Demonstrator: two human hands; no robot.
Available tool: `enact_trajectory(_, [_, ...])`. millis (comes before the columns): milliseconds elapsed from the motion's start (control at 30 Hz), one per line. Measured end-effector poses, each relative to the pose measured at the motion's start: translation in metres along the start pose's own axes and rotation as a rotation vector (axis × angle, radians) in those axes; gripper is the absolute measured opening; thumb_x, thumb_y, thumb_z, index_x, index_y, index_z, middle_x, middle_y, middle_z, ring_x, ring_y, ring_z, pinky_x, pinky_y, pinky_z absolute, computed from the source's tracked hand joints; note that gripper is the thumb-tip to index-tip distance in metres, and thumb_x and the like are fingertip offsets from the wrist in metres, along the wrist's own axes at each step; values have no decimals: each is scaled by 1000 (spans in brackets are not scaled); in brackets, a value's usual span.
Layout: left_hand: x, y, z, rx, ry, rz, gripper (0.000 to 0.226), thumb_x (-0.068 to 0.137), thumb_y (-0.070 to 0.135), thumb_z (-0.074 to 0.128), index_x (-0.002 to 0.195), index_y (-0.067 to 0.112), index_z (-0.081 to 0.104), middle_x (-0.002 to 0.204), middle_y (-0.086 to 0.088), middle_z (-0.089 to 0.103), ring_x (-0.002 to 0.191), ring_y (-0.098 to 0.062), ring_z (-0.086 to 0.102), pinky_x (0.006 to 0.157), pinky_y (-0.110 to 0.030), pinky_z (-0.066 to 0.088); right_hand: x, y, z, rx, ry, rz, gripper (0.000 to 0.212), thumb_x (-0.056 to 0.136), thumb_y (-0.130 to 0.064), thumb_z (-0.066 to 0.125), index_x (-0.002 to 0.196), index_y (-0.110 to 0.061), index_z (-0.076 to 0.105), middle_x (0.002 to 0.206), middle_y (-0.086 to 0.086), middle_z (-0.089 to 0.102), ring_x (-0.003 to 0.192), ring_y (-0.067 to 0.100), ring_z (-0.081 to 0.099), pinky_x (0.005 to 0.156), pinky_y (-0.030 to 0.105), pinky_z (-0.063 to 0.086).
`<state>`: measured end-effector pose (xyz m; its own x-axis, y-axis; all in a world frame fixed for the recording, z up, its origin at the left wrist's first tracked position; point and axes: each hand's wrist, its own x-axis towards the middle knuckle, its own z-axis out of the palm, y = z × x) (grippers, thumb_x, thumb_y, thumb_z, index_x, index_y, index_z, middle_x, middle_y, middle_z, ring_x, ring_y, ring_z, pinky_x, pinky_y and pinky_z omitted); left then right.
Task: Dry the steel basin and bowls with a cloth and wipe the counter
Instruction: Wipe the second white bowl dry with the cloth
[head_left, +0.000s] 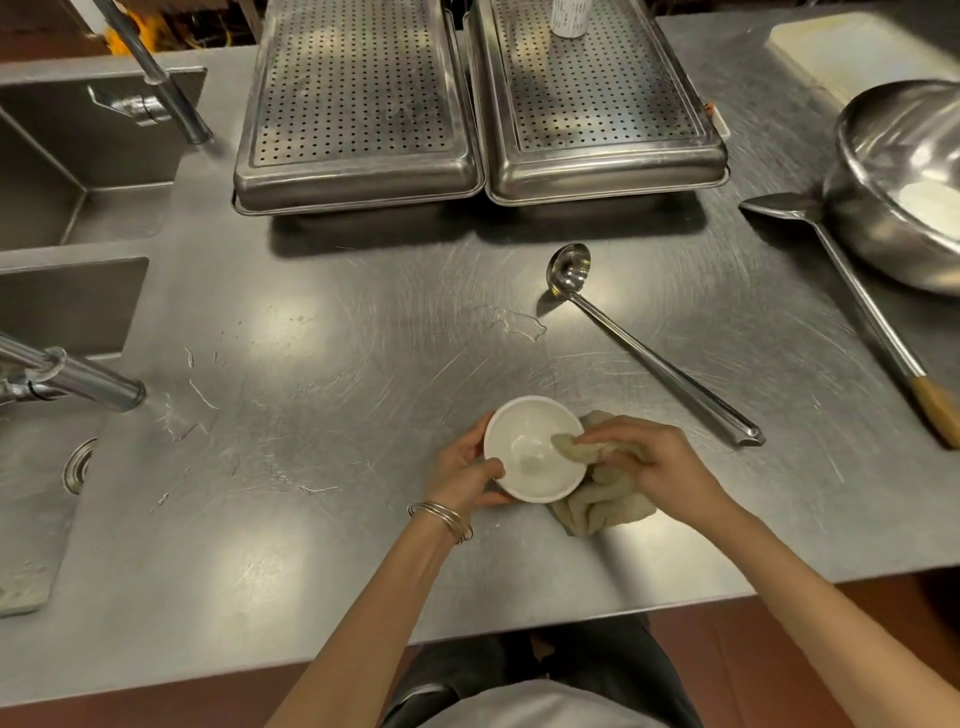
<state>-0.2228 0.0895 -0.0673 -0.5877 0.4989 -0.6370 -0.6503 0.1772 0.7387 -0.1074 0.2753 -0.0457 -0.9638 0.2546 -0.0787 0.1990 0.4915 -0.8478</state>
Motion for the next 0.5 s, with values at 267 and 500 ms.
enact_trajectory(267, [15,-5,7,-20,83,-22,67,78,-20,41,133,17,47,120,-8,50,106,-29,48,60,-41,55,-20,30,6,-161,253,62,40,83,4,63,120,-13,61,109,-2,59,99,2,53,88,-2,31])
enact_trajectory(500, [17,-5,-2,38,90,-32,67,79,-23,39,133,16,46,118,-8,48,112,-33,45,71,-49,50,-31,44,23,-80,142,189,41,89,-8,59,127,-18,50,118,0,57,107,15,53,89,16,38])
